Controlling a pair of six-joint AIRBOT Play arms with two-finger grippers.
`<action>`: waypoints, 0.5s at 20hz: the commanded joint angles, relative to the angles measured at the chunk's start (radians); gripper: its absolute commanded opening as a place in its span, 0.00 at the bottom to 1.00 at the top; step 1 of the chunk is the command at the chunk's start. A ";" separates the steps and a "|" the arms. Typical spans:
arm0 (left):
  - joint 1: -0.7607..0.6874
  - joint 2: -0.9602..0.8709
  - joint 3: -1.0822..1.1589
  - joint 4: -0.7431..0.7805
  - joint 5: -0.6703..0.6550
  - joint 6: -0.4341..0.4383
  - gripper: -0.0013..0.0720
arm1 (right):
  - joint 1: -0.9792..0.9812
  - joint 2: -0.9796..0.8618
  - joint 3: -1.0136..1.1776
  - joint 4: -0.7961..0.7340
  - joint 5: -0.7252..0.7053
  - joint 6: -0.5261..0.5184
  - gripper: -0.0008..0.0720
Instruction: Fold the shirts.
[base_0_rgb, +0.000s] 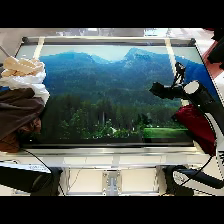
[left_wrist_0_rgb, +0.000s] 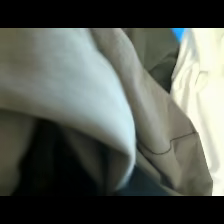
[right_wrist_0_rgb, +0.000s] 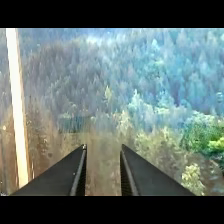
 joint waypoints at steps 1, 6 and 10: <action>-0.004 -0.010 0.002 -0.224 -0.041 0.184 0.04 | 0.001 -0.001 0.000 0.000 -0.004 0.000 0.38; -0.025 0.020 0.037 -0.910 -0.248 0.558 0.03 | 0.000 -0.001 0.000 0.000 -0.081 0.000 0.38; -0.144 0.154 0.092 -0.927 -0.346 0.646 0.03 | 0.000 0.000 0.000 0.021 -0.149 0.000 0.38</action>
